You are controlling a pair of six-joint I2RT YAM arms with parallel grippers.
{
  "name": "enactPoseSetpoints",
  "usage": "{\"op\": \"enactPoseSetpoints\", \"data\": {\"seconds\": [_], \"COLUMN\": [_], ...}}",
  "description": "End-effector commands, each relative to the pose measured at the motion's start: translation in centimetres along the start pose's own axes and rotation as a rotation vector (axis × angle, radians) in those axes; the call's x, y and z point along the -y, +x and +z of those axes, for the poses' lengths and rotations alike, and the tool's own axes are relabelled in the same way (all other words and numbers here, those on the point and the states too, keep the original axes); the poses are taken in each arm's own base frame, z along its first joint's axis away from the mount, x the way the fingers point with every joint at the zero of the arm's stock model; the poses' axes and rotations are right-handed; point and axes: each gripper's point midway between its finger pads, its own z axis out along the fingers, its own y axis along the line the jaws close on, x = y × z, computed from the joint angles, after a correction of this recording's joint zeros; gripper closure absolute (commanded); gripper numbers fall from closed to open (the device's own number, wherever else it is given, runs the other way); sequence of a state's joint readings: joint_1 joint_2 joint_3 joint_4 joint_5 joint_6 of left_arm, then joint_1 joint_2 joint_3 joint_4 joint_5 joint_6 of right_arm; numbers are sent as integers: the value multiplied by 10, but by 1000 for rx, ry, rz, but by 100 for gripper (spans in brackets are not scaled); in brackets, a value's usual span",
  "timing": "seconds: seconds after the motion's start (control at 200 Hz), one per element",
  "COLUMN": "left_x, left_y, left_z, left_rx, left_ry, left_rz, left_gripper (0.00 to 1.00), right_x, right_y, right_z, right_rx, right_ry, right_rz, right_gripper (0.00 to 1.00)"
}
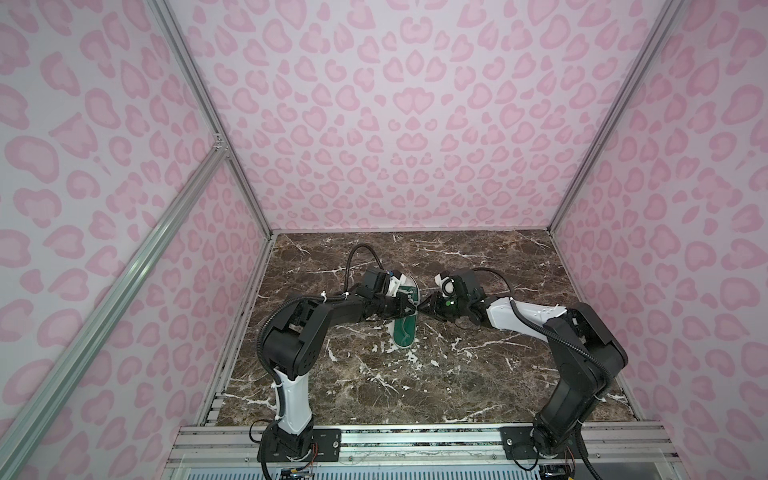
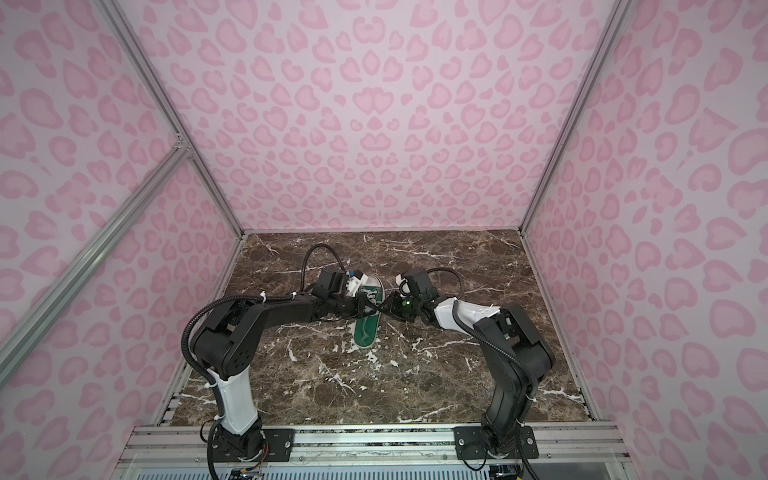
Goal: Tie the shoes
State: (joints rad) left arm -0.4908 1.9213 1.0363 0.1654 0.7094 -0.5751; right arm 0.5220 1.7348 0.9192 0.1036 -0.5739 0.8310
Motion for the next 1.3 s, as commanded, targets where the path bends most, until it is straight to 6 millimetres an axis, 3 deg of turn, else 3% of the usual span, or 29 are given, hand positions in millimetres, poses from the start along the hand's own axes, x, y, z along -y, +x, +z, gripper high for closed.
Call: {"op": "enactPoseSetpoints", "data": {"seconds": [0.0,0.255,0.48,0.855,1.295], "left_x": [4,2,2,0,0], "left_y": [-5,-4,-4,0,0], "left_z": [-1,-4,-4,-5,-7], "left_rx": [18,19,17,1,1], "left_ry": [22,17,22,16,23], "left_rz": [15,21,19,5,1], "left_gripper": [94,94,94,94,95], "right_x": [2,-7,-5,-5,0], "right_y": [-8,-1,4,15,14], "right_z": [-4,-10,-4,8,17], "right_rx": [93,281,352,421,438], "right_ry": [7,17,-33,-129,-137], "right_rz": [-94,-389,-527,-614,-636], "right_gripper": [78,83,80,76,76]}}
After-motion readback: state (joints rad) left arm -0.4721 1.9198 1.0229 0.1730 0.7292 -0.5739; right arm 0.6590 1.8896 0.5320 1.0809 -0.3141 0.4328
